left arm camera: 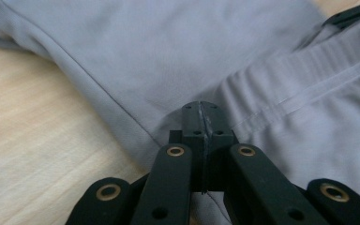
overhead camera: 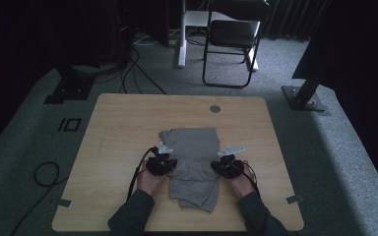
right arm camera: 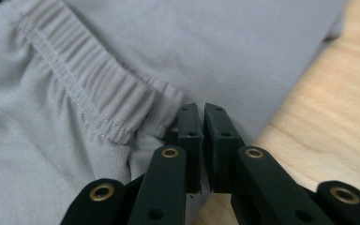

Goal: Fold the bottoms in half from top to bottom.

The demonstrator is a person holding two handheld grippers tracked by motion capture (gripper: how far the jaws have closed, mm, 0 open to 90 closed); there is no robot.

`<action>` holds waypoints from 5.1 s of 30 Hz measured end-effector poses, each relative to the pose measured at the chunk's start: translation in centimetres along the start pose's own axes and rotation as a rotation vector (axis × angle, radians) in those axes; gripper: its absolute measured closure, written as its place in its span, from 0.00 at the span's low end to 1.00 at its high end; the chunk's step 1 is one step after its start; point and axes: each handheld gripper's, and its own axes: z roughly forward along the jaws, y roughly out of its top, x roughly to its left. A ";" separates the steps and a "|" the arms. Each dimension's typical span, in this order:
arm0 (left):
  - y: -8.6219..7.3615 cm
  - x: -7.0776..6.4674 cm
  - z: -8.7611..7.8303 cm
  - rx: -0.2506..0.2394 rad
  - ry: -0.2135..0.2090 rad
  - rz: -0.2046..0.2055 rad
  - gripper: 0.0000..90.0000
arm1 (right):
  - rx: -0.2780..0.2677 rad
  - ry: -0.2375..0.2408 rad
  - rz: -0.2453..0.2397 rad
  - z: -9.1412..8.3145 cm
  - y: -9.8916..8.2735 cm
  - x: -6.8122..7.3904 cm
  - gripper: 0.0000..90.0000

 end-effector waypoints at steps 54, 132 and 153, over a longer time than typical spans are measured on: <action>0.8 2.2 -1.5 -0.151 0.042 -0.009 0.68 | -0.031 -0.015 -0.071 5.1 4.8 1.1 0.59; 3.6 7.9 1.3 -0.098 0.155 -0.269 0.96 | -0.020 -0.054 0.225 5.0 6.8 -6.2 0.96; 5.8 6.6 -5.2 -0.320 0.066 -0.221 0.95 | -0.240 -0.019 0.107 -1.5 9.1 -4.9 0.95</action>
